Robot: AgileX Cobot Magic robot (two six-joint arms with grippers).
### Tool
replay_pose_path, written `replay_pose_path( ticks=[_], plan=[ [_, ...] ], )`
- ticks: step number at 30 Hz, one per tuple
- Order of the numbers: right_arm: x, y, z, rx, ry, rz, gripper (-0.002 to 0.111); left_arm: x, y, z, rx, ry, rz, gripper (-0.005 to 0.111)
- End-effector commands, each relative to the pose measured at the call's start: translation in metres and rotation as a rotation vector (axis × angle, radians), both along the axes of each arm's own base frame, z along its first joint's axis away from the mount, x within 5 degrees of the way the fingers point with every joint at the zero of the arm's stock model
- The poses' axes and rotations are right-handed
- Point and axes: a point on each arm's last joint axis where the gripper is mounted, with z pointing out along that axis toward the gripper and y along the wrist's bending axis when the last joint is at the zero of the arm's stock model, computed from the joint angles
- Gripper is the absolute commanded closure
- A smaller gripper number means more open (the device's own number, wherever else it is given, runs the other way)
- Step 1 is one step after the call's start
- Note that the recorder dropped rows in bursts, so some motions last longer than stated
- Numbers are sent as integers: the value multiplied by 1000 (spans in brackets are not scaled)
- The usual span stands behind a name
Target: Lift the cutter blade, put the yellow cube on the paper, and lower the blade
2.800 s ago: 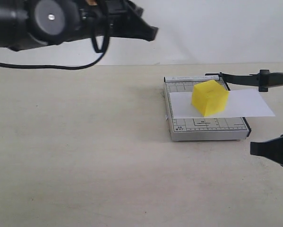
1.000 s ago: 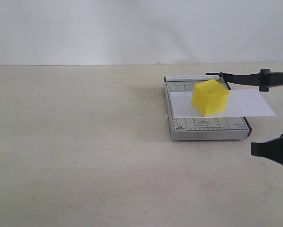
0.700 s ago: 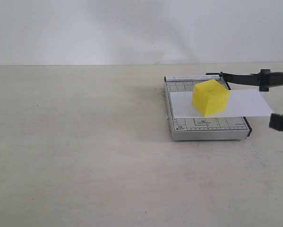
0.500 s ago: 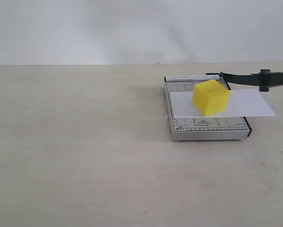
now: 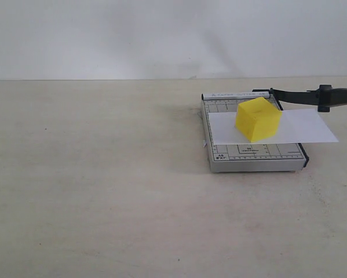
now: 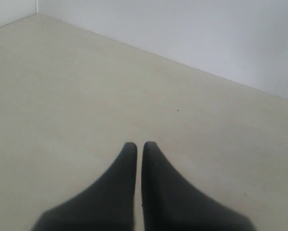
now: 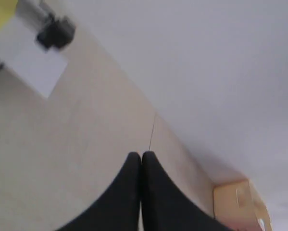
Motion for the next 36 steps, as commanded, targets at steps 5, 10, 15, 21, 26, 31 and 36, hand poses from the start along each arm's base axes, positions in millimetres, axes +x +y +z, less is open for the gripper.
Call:
replay_pose_path(
  ticks=[5,10,15,21,26,31,36],
  plan=[
    [20,-6,-22,138,201,-177,108,0,-1,0,2,-15,-6,102],
    [26,3,-13,703,-18,-282,108,0,-1,0,2,-15,-6,102],
    [34,20,4,1044,-170,-110,108,0,-1,0,2,-15,-6,102],
    [59,24,-1,1106,-96,-158,108,0,-1,0,2,-15,-6,102],
    [93,25,31,997,-110,-152,108,0,-1,0,2,-15,-6,102],
    [119,23,63,933,-147,-174,96,0,-1,0,0,-15,-6,102],
    [146,21,61,931,-81,-277,66,-1,0,-1,-1,2,1,102]
  ],
)
